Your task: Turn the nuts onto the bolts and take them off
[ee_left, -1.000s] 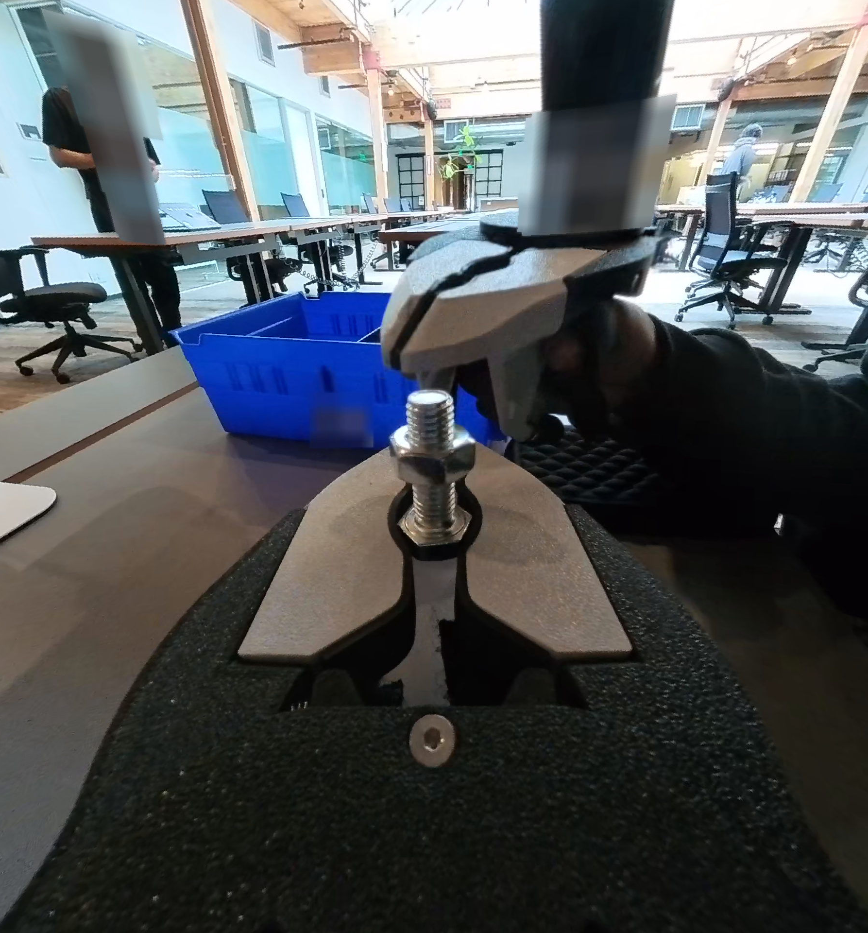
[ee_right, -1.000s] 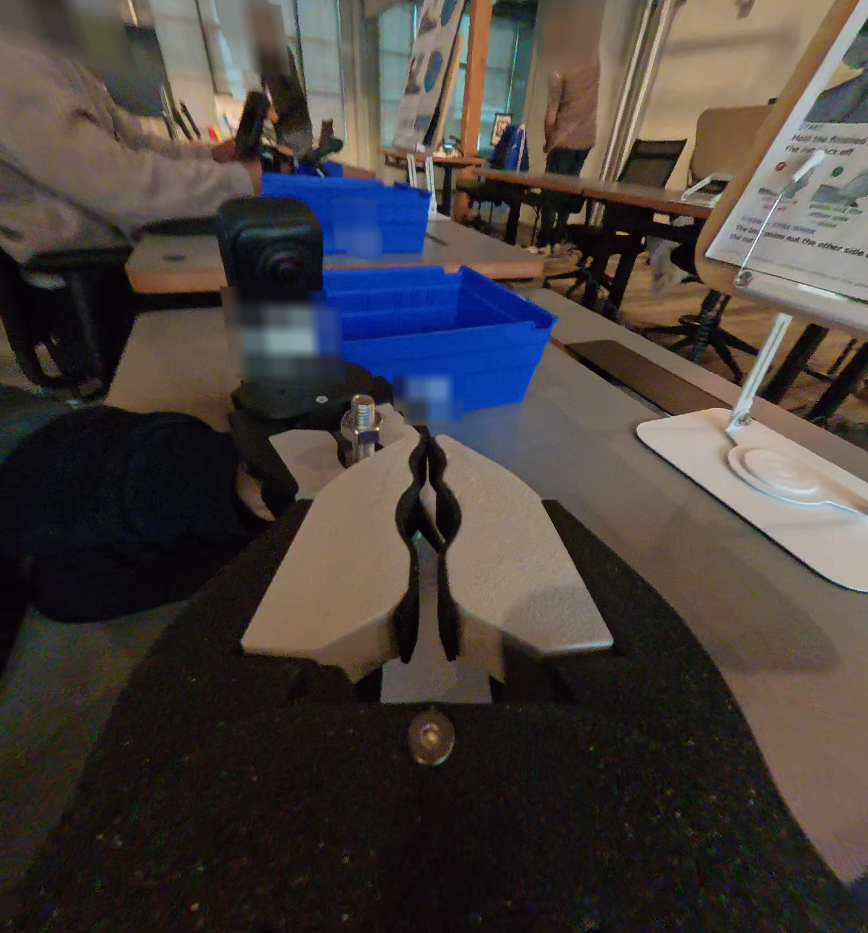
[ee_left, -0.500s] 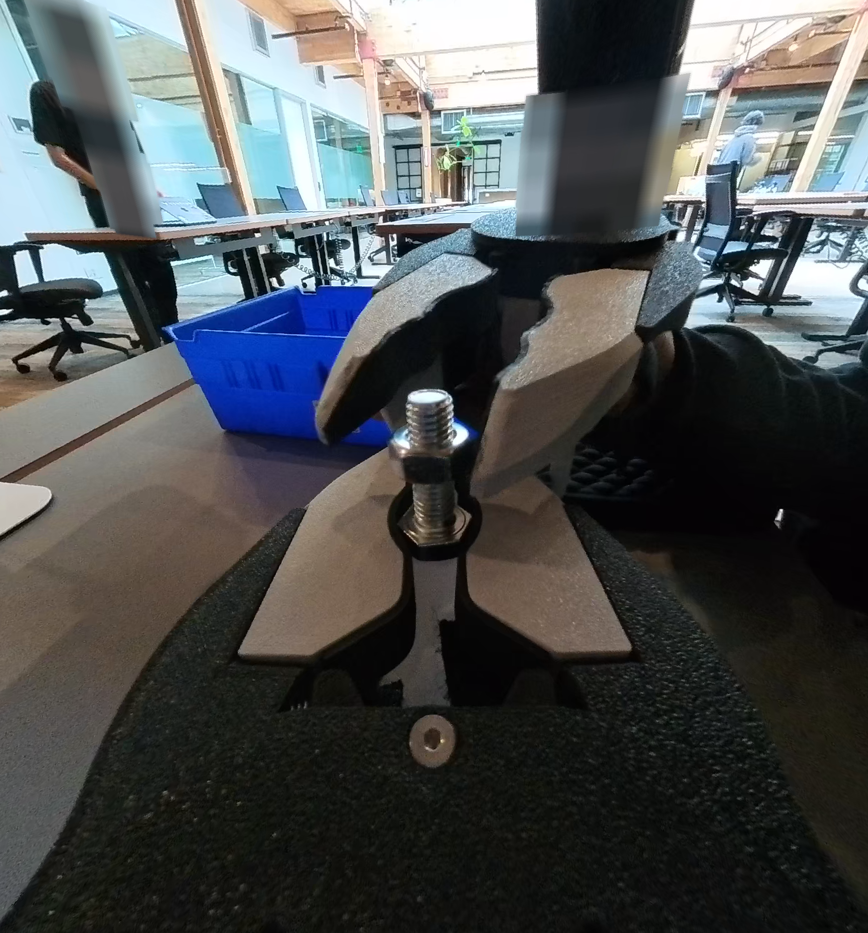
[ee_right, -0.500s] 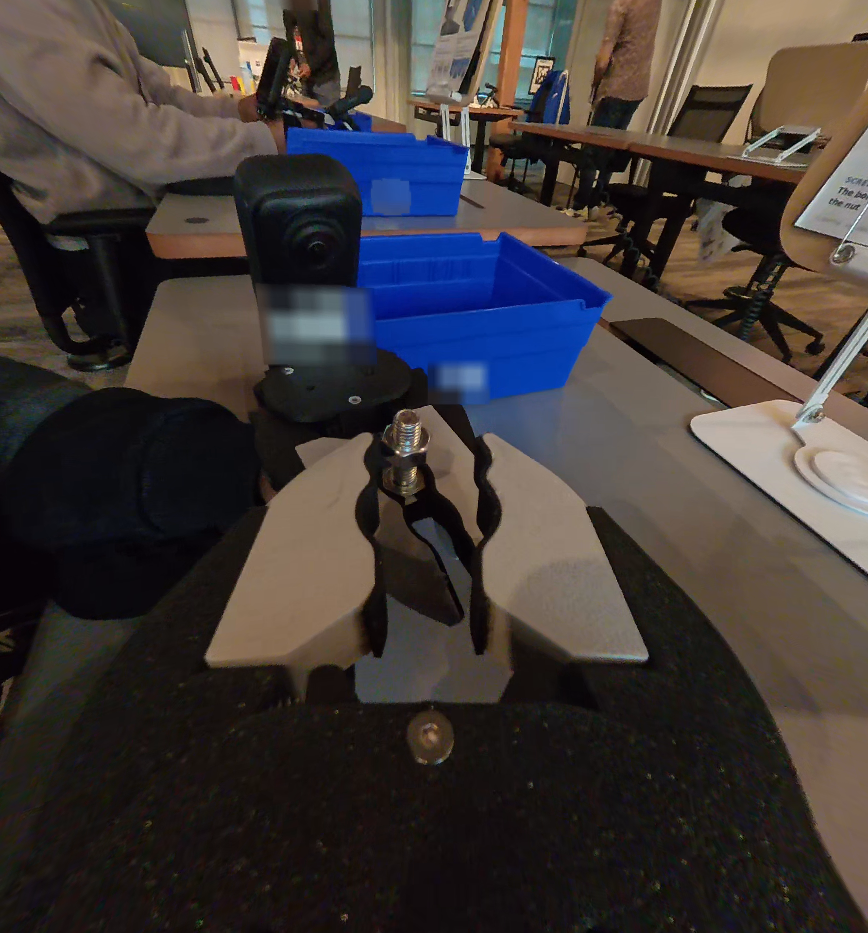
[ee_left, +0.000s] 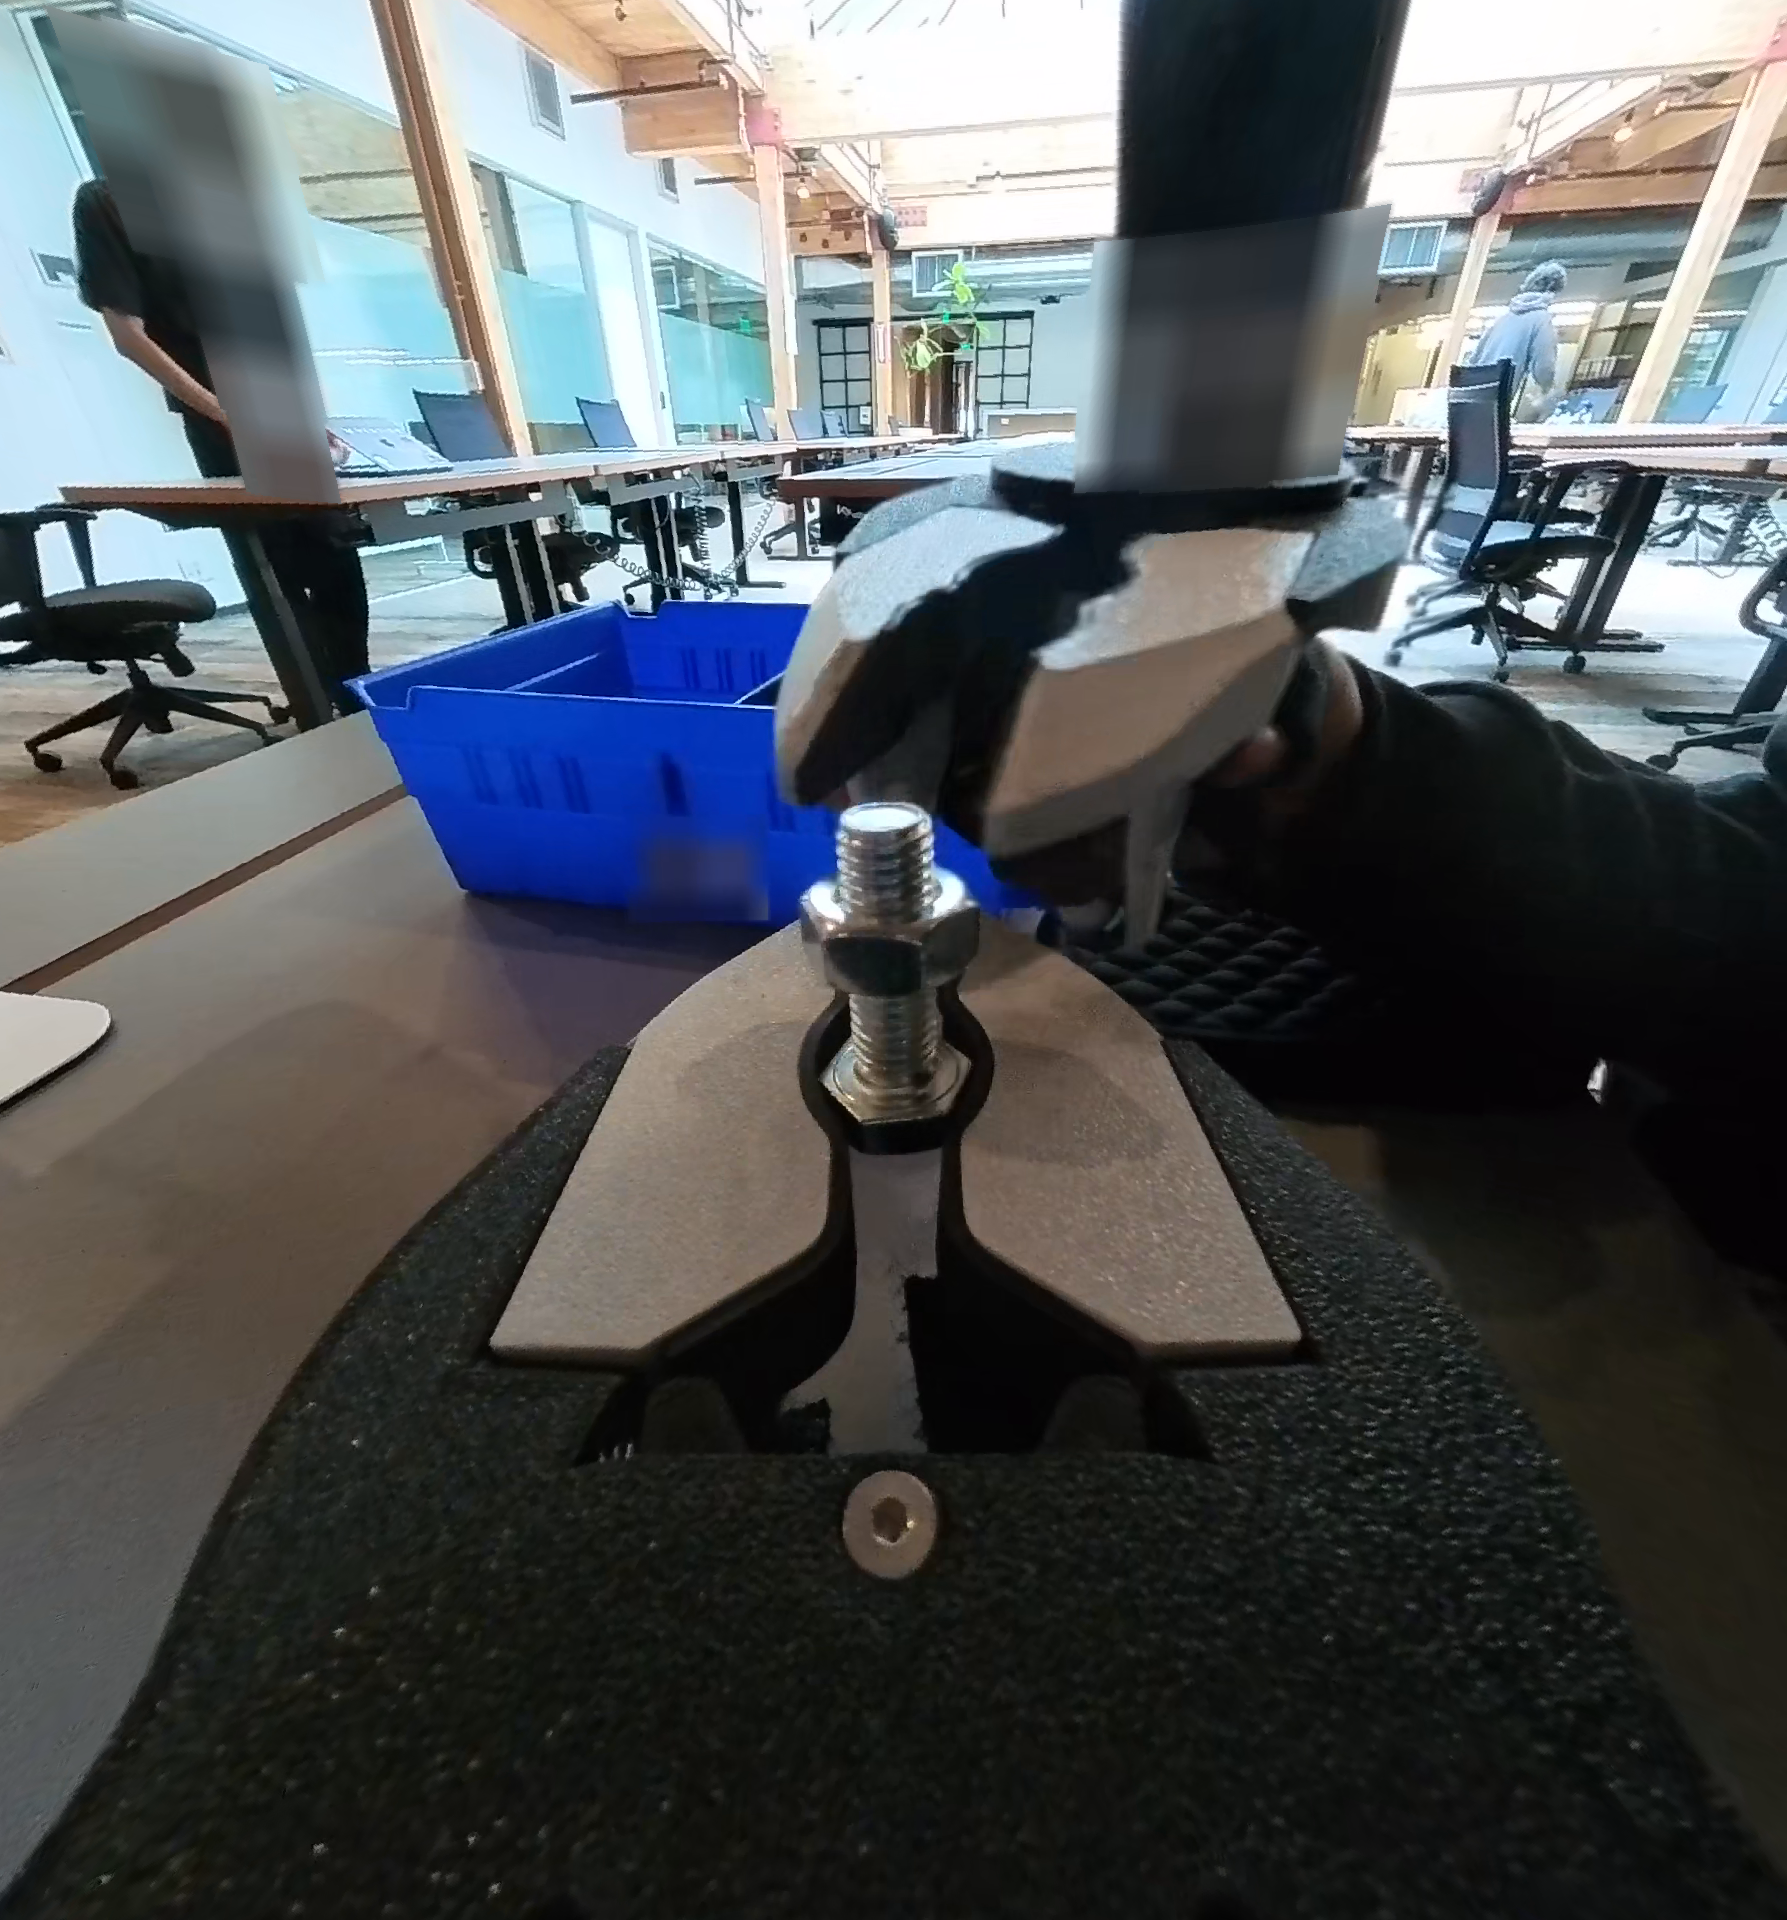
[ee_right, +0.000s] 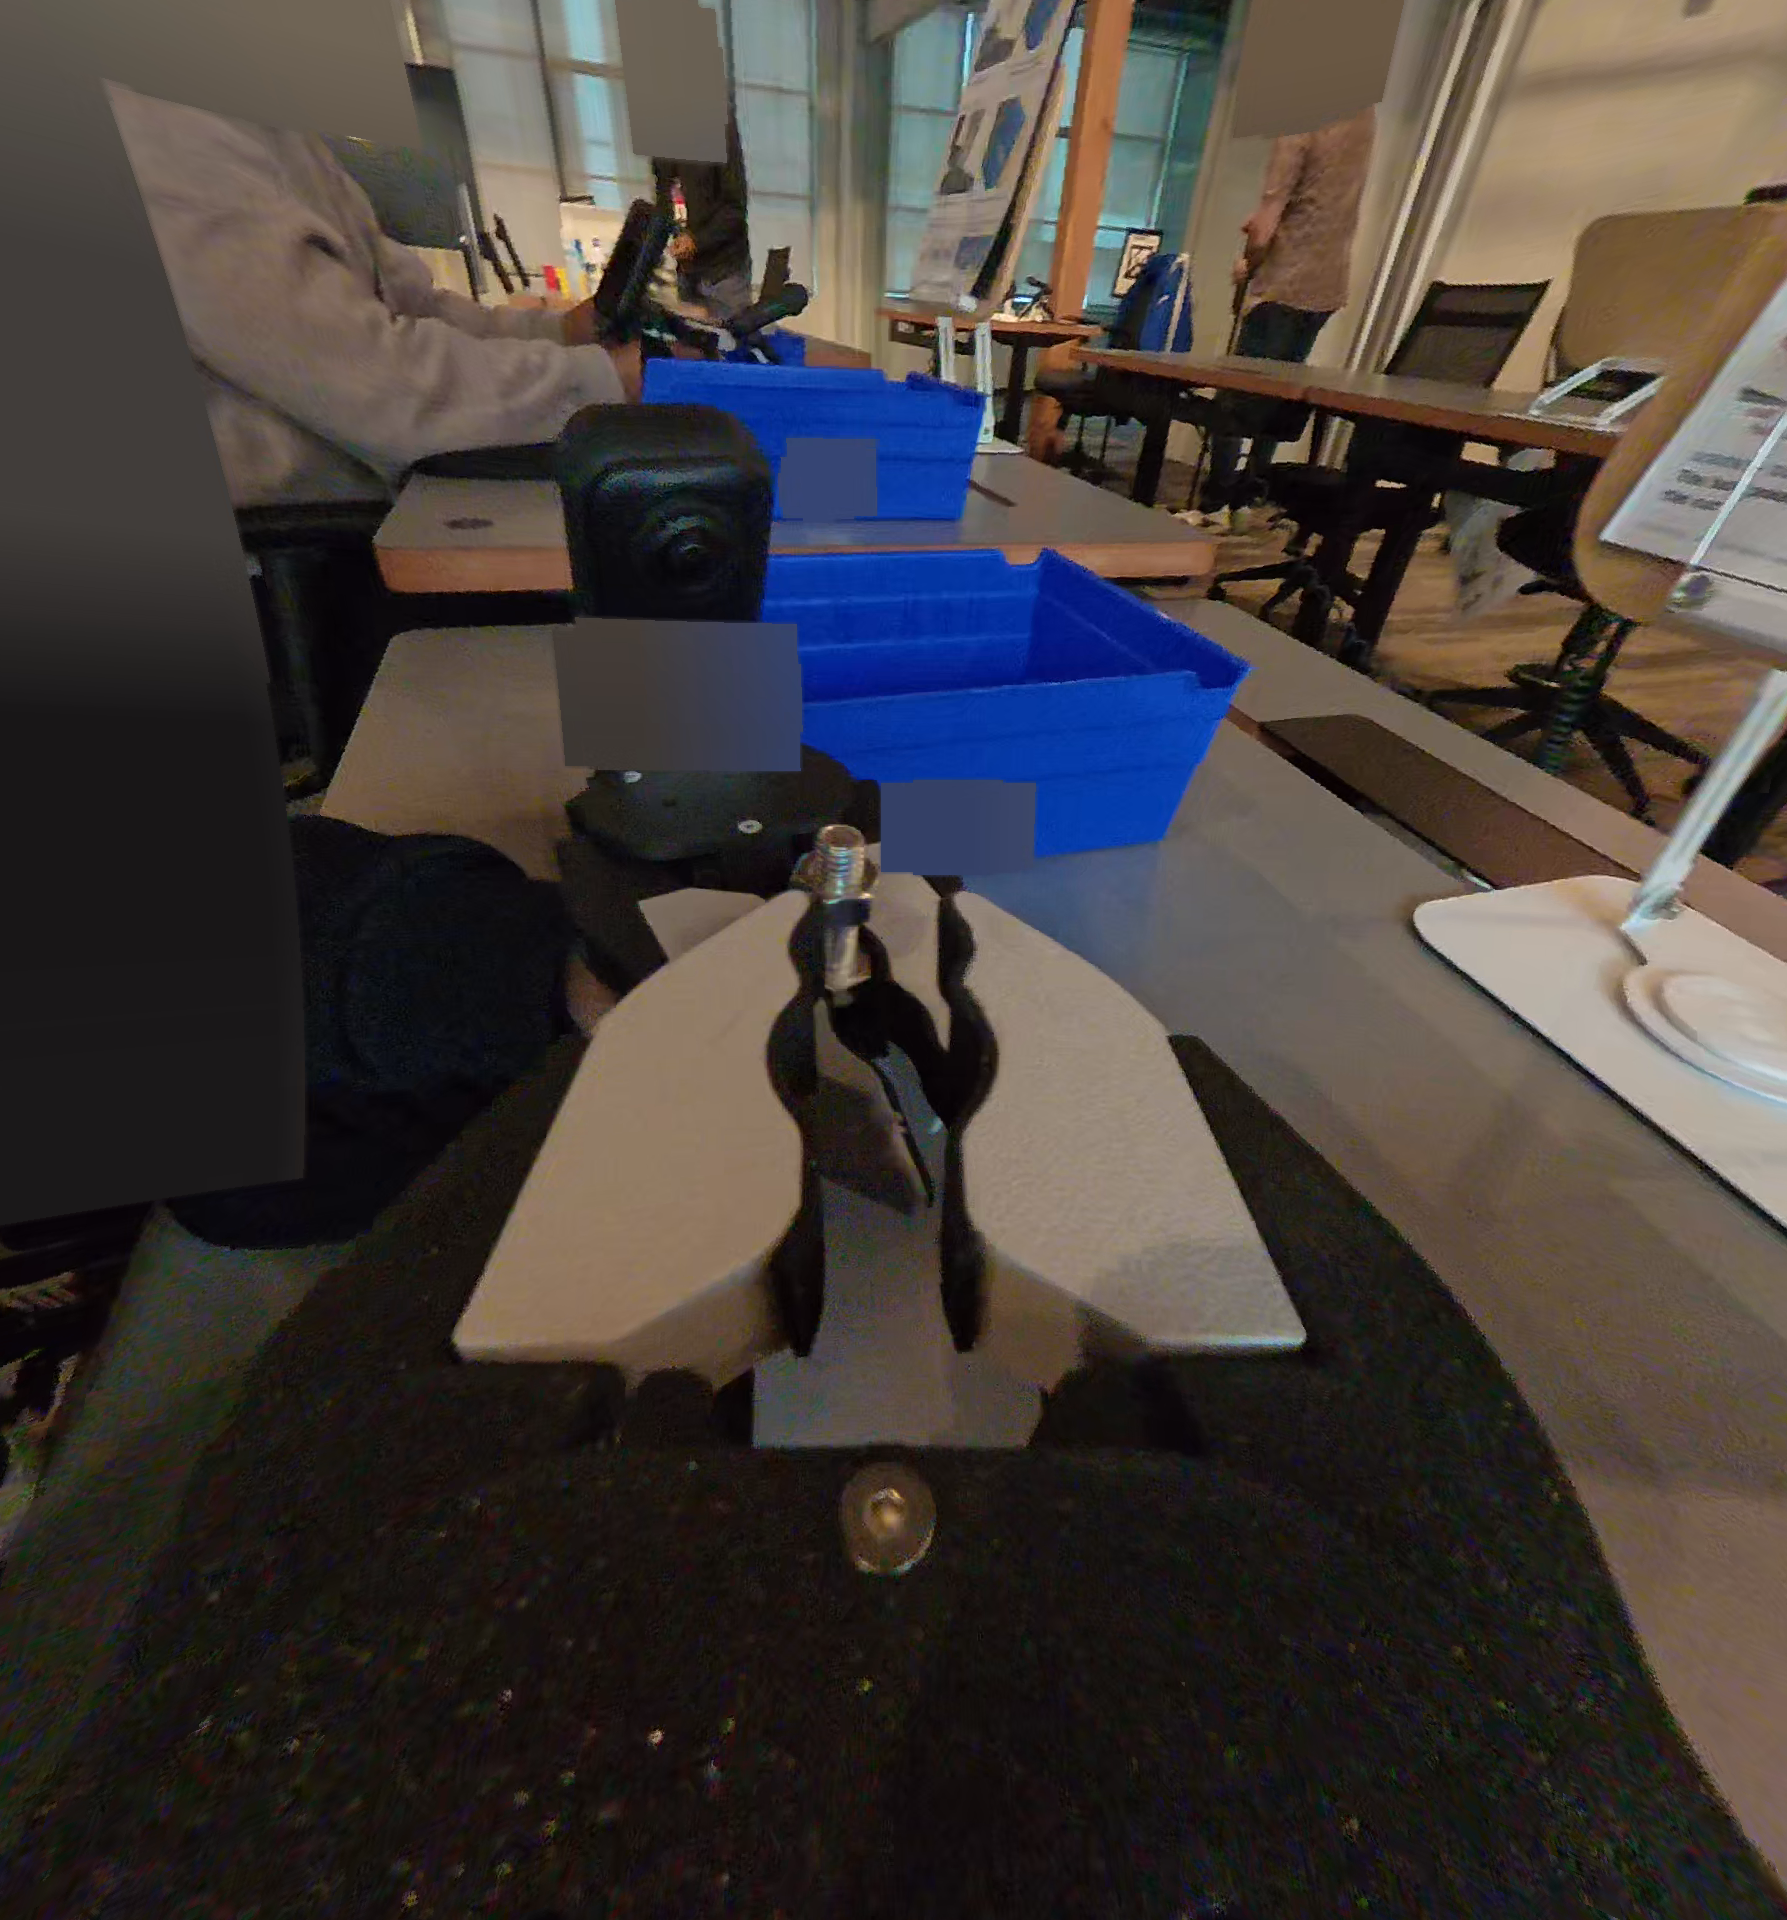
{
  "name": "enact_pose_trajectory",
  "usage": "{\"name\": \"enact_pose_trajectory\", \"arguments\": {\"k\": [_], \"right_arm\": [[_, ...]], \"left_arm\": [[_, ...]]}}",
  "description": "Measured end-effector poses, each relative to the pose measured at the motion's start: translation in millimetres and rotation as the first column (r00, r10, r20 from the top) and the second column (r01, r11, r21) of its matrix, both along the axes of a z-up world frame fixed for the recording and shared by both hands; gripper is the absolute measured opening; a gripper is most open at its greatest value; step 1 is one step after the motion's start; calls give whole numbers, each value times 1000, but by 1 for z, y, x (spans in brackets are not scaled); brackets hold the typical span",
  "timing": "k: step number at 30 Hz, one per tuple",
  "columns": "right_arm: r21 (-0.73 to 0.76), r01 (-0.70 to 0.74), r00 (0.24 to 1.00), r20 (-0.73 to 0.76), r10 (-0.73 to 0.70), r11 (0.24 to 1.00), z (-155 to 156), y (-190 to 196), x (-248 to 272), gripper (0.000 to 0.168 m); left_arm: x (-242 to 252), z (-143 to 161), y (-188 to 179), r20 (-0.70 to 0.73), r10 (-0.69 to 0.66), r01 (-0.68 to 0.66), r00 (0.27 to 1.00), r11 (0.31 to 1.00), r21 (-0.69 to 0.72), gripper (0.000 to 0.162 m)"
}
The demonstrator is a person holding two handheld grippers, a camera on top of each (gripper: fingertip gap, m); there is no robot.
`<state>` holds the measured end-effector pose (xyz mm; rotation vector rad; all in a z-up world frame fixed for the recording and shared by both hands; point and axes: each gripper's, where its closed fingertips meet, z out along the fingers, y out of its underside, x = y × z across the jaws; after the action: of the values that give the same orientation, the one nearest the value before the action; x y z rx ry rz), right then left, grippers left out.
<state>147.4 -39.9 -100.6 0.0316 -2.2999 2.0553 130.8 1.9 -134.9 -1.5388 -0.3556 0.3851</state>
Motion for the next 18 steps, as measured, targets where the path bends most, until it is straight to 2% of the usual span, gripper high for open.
{"name": "enact_pose_trajectory", "arguments": {"k": [4,8,13,14,16,18], "right_arm": [[28,-8,1000,0,8,1000,-4,-11,4,32],[52,-2,1000,-8,3,999,-7,-17,5,33],[65,-8,1000,-23,9,998,-8,-11,4,24],[68,-19,999,-25,21,998,-8,-8,5,20],[58,20,999,-44,-17,998,-6,2,-4,0],[27,24,999,-30,-23,999,-2,12,-9,0]], "left_arm": [[1,-1,2,0,-5,5,1000,1000,-8,12],[2,-2,3,-1,-11,11,1000,1000,-12,9],[2,-1,2,2,-12,12,1000,1000,-4,12],[2,0,2,3,-12,12,1000,1000,0,12],[3,1,1,-1,-17,17,1000,1000,8,12],[3,1,1,-1,-18,18,1000,1000,7,12]]}}
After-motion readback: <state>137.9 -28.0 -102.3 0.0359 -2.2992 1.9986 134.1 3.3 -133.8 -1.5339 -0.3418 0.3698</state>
